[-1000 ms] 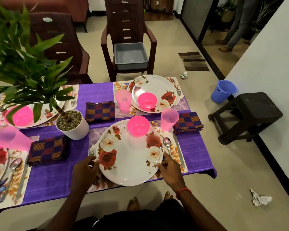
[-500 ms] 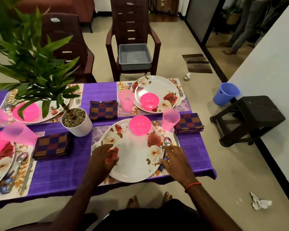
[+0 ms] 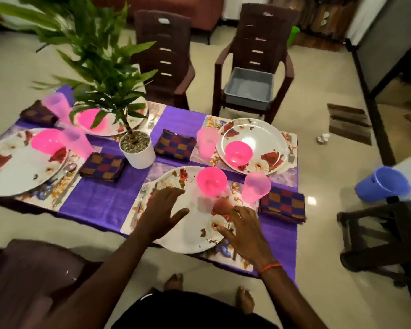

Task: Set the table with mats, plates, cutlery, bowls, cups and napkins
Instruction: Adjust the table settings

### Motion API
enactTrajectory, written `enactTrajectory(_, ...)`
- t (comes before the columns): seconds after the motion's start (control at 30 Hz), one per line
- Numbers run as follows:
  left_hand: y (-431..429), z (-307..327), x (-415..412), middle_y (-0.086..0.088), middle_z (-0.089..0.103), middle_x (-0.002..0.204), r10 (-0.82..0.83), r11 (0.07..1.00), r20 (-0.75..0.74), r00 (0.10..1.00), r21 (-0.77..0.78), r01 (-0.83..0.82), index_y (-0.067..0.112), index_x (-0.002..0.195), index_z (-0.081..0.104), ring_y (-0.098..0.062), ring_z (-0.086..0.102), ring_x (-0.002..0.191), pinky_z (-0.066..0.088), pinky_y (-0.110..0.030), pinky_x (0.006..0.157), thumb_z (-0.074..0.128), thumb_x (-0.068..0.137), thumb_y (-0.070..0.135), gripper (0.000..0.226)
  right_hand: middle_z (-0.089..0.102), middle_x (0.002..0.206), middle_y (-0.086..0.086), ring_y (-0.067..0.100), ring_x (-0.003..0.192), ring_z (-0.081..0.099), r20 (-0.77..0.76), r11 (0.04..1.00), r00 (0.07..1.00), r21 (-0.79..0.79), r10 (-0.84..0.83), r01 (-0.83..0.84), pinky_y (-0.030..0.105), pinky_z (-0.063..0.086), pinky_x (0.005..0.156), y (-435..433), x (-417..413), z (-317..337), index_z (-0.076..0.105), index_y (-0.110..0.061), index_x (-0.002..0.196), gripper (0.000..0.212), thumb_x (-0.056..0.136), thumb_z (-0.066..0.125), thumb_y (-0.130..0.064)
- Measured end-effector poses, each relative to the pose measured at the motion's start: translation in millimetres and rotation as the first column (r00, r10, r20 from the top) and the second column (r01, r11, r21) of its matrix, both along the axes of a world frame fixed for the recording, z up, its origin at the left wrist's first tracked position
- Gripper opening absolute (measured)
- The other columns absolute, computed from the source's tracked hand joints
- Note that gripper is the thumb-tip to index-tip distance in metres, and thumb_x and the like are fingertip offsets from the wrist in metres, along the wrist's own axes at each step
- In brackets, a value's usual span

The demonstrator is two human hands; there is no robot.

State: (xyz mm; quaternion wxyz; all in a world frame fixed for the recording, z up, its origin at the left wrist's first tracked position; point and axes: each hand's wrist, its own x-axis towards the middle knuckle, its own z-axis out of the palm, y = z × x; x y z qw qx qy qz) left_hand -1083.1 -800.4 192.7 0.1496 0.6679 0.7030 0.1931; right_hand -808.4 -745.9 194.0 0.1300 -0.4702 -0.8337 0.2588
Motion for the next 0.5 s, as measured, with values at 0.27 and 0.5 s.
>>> enactTrajectory(0.27, -18, 15, 81, -0.002, 0.058, 0.136, 0.227, 0.973, -0.011, 0.974, 0.031, -0.227, 0.018, 0.14, 0.053, -0.019, 0.049, 0.126, 0.041, -0.039, 0.105, 0.046, 0.097, 0.063, 0.062, 0.06, 0.12, -0.001, 0.023, 0.116, 0.05, -0.034, 0.967, 0.967, -0.008, 0.254, -0.254, 0.041, 0.046, 0.096, 34, 44, -11, 0.063, -0.026, 0.126, 0.054, 0.085, 0.049, -0.058)
enactTrajectory(0.5, -67, 26, 130, -0.001, 0.053, 0.146, 0.393, 0.919, -0.039, 0.919, -0.026, -0.394, 0.02, 0.145, 0.049, -0.02, 0.046, 0.135, 0.04, -0.045, 0.111, 0.037, 0.097, 0.071, 0.071, 0.067, 0.111, -0.001, 0.026, 0.11, 0.058, -0.08, 0.904, 0.902, -0.036, 0.423, -0.427, 0.04, 0.04, 0.096, 23, 42, -28, 0.068, -0.025, 0.118, 0.048, 0.082, 0.059, -0.054)
